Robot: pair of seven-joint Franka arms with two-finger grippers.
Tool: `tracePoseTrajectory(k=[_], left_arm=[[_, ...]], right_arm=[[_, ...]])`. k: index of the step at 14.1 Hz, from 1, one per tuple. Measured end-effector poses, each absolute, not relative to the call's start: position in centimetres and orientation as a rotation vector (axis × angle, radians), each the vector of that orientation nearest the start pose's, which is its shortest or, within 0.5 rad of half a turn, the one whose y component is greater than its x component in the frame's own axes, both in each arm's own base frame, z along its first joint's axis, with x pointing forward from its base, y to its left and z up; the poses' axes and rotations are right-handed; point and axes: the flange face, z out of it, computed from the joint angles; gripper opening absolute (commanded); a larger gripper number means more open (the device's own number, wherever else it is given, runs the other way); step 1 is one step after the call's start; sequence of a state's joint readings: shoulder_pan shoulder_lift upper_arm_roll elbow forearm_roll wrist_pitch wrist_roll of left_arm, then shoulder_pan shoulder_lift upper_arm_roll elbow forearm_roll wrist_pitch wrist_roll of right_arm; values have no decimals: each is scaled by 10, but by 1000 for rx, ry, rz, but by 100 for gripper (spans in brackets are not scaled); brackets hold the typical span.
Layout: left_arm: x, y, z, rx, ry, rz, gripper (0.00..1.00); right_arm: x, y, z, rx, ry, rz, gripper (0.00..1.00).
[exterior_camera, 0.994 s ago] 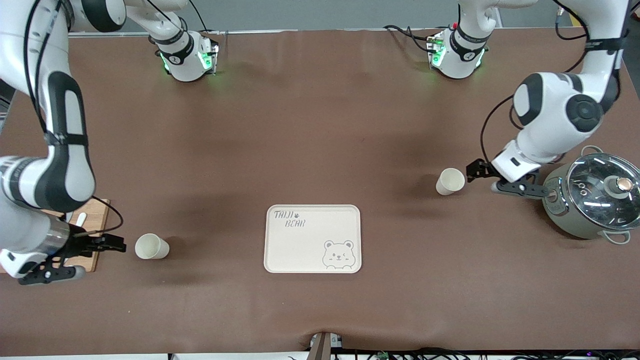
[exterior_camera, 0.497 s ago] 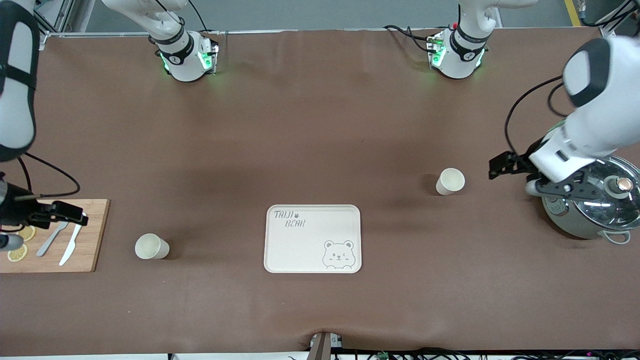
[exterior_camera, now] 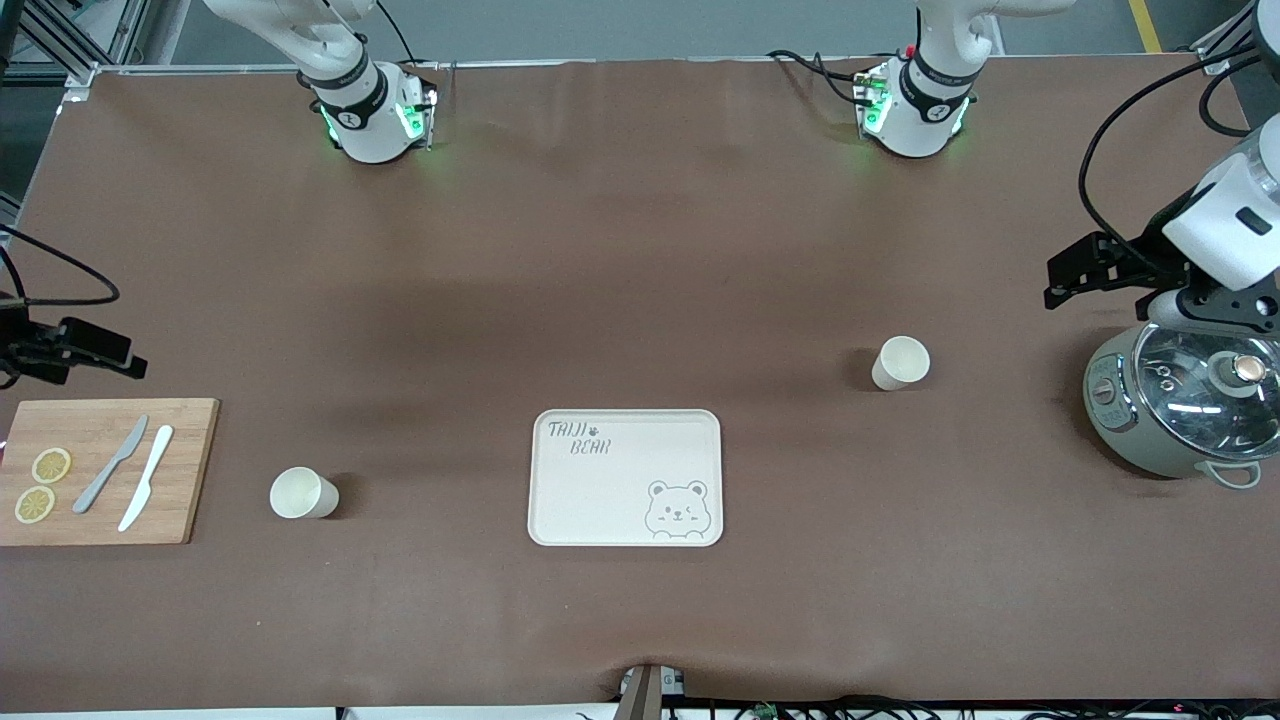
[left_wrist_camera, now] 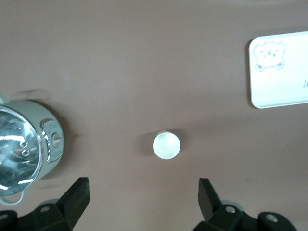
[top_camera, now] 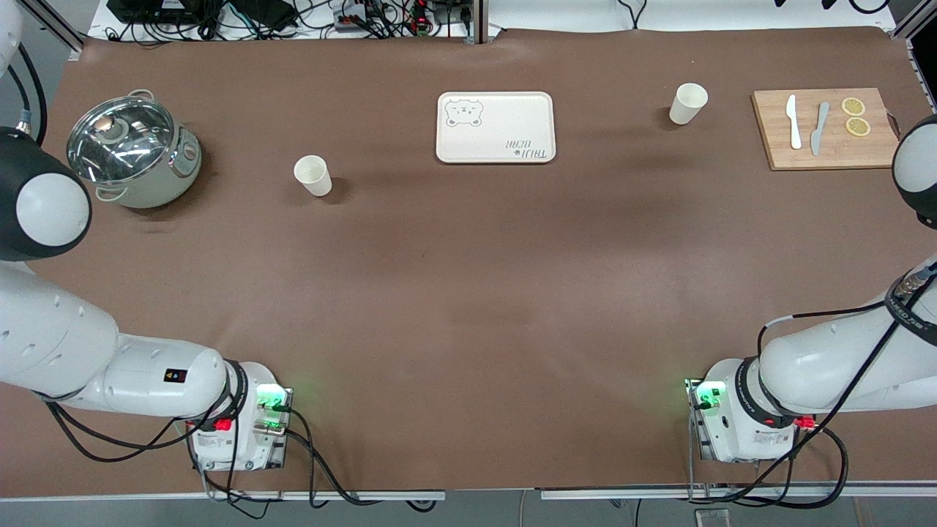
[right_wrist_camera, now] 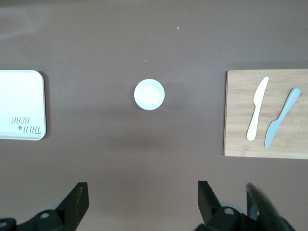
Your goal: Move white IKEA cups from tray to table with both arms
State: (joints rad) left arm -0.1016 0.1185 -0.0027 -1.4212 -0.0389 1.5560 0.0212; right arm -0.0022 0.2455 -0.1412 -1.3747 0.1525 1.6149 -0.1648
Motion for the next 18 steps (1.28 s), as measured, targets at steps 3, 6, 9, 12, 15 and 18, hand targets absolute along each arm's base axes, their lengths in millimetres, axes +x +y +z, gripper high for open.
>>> tracePoseTrajectory(k=[3,6,9,12,15,18], left_arm=[[582,-63,634,-3137,244,12,100],[580,-63,635,-3115,333,24,100],[580,-62,635,-3114,336,26,100],[580,-61,634,-3117,305,27,100],[582,-57,633,-3122,236,33,100],[583,-57,629,-3123,224,44,100]], right_arm=[[619,-64,584,-3029,-5,25,100],[606,-62,604,-3051,120,31,100],[596,-52,614,-3068,153,37,100],[584,-53,609,-3067,162,7,100],[572,-53,605,-3062,165,-21,100],[569,-48,607,-3062,150,-31,100]])
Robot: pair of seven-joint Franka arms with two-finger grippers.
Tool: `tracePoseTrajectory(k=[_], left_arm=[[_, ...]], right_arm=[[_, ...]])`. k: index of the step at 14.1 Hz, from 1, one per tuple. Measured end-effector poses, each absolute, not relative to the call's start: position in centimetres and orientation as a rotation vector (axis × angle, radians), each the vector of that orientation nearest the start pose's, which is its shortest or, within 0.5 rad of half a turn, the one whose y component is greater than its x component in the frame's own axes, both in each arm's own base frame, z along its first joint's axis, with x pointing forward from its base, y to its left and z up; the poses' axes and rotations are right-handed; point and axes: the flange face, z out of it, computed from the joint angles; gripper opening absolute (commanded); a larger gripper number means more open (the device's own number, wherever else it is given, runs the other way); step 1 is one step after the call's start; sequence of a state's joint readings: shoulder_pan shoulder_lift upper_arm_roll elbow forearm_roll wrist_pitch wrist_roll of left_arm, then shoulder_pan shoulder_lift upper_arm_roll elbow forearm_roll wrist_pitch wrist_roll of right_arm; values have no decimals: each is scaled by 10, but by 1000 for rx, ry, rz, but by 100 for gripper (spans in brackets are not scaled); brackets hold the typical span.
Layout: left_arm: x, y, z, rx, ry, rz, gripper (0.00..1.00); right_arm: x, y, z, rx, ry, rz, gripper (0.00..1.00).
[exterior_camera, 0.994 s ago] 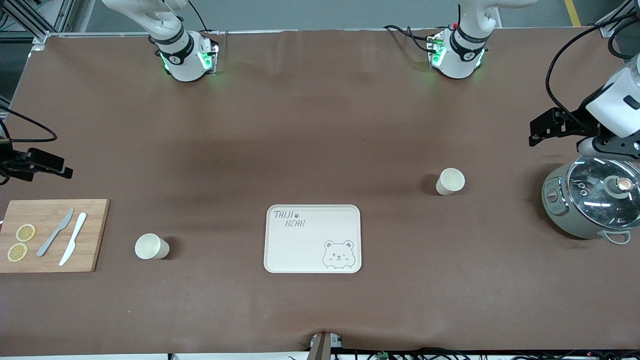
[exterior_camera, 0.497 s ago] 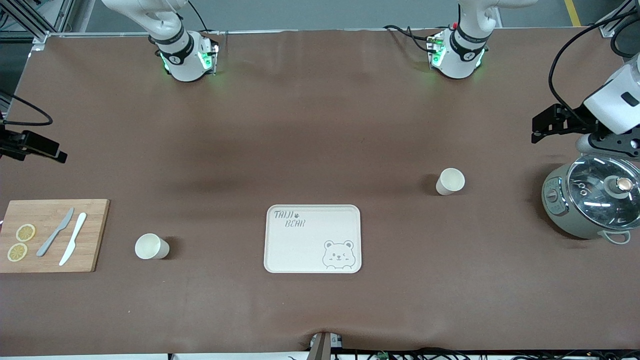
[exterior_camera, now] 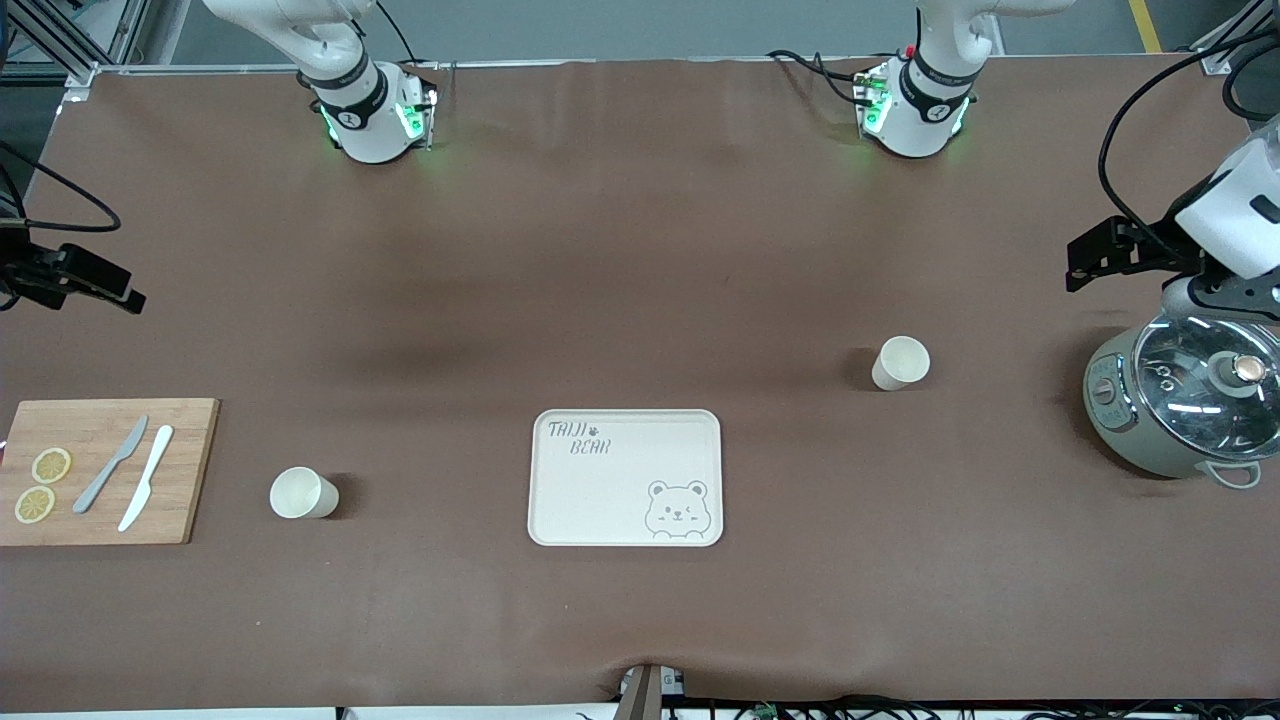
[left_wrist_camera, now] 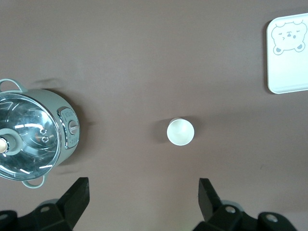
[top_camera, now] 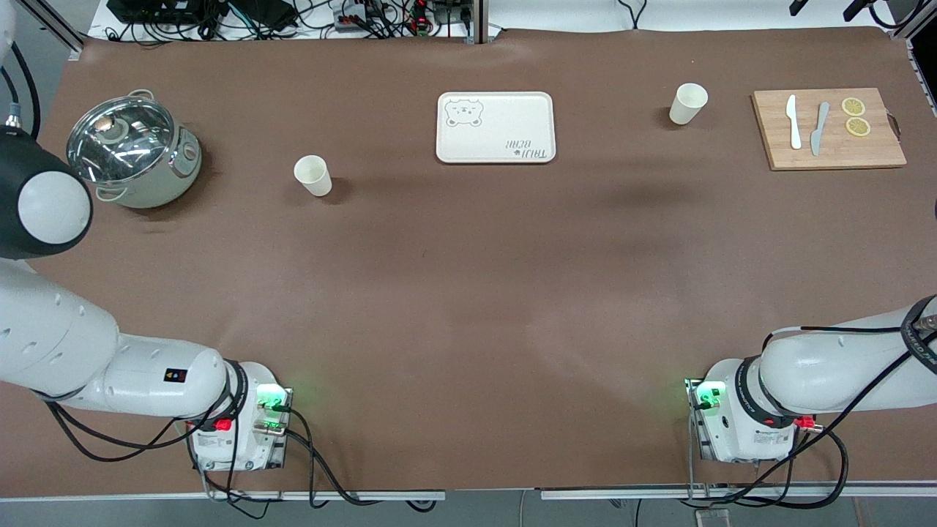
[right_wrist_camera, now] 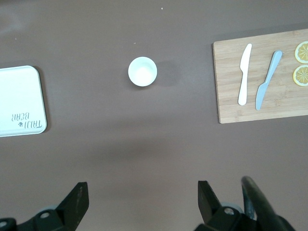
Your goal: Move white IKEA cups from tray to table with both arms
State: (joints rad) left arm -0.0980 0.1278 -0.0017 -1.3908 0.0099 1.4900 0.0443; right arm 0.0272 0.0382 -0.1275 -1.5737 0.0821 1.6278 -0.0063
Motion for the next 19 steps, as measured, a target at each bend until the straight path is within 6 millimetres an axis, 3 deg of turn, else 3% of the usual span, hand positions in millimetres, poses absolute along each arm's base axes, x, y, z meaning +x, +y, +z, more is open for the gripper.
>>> tracePoseTrajectory(k=[9,19], left_arm=[[586,-62,623,-3120,170,59,100],[589,-64,619,-3113,176,56,100]], right_arm=[[570,-14,614,-3157,23,-53,100],[570,-30,614,-3149,75,-57,100]])
